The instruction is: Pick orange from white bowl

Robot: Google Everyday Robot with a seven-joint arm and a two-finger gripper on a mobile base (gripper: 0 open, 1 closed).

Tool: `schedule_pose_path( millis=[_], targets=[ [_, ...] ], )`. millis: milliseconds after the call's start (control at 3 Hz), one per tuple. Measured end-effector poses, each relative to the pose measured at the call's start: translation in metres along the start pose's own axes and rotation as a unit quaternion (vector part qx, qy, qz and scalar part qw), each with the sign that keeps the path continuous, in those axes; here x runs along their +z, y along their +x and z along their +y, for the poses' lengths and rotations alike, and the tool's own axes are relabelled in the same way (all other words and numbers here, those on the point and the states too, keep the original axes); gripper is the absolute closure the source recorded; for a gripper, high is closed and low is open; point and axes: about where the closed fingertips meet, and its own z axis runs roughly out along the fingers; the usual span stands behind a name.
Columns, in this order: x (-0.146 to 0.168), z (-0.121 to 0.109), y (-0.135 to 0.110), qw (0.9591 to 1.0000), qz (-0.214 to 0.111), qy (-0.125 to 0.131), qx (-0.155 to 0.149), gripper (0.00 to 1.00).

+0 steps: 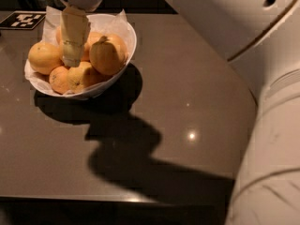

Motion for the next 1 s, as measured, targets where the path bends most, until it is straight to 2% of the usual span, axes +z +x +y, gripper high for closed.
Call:
schedule_pose_path(
  millis=[333,1000],
  targets=[
    [0.006,-0.008,-0.017,1.0,0.003,0.0,-0.004,0.02],
    [0.019,-0.038,-0.031,0.9994,0.014,0.01,0.03,0.27]
  ],
)
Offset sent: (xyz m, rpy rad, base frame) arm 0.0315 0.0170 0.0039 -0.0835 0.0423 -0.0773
